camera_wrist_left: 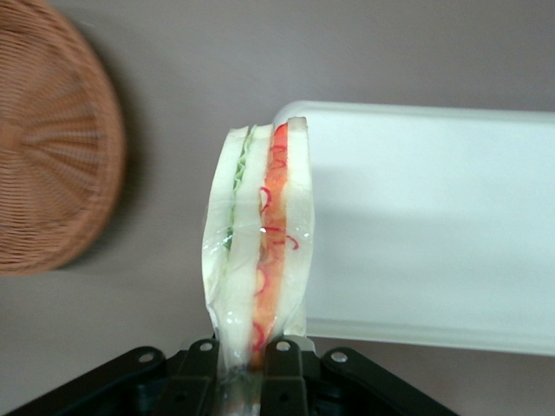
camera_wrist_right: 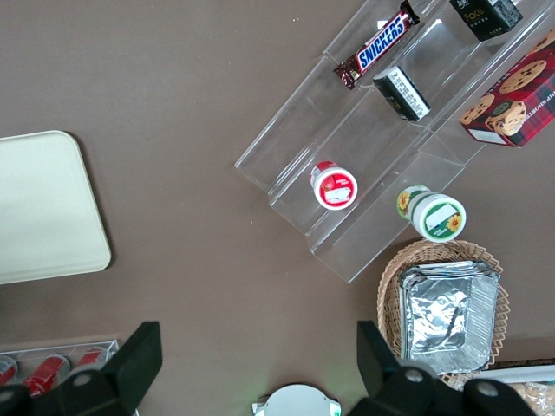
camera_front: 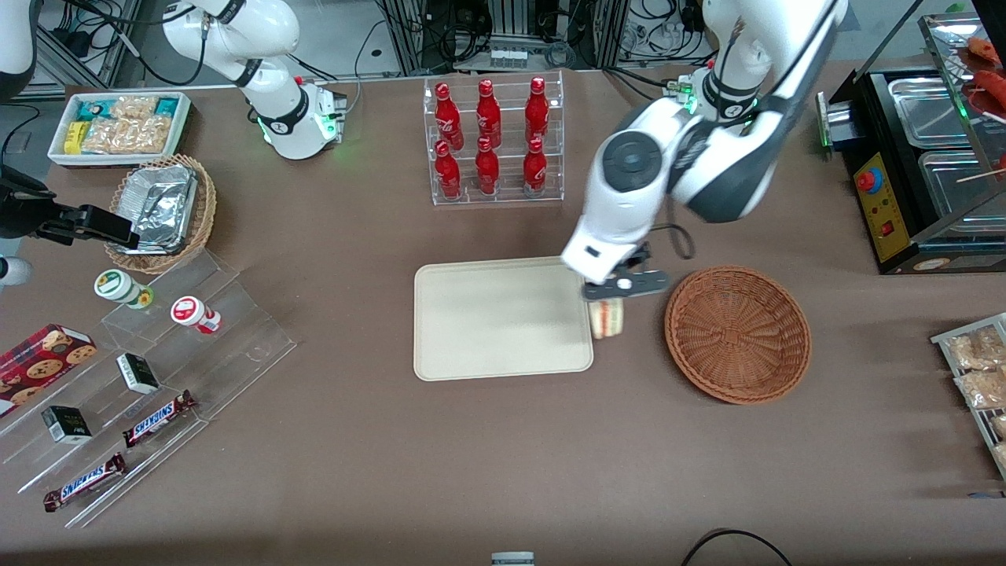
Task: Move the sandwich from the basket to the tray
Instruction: 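Carry the held sandwich over to the cream tray, then lower the sandwich onto the tray center with the left gripper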
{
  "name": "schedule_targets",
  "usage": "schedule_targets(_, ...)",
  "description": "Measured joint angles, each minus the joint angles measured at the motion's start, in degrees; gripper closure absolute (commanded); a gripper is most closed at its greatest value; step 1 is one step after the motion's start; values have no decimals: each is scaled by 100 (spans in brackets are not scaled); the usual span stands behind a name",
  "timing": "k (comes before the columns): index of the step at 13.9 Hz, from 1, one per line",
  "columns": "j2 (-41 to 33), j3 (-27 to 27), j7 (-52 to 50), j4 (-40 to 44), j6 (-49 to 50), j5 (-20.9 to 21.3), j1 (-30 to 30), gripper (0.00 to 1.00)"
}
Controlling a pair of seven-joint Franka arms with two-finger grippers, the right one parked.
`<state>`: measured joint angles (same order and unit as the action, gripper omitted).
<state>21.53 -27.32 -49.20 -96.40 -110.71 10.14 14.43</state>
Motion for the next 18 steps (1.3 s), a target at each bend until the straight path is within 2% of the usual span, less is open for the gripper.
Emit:
schedule_targets(5, 1099, 4, -193, 594, -491, 390, 640, 100)
schedule_targets(8, 1603, 11, -657, 768, -889, 709, 968, 100)
schedule_targets(11, 1855, 15, -1063, 849, -942, 855, 1096, 100)
schedule_targets(18, 2044, 42, -1273, 878, -1096, 1057, 1339, 100)
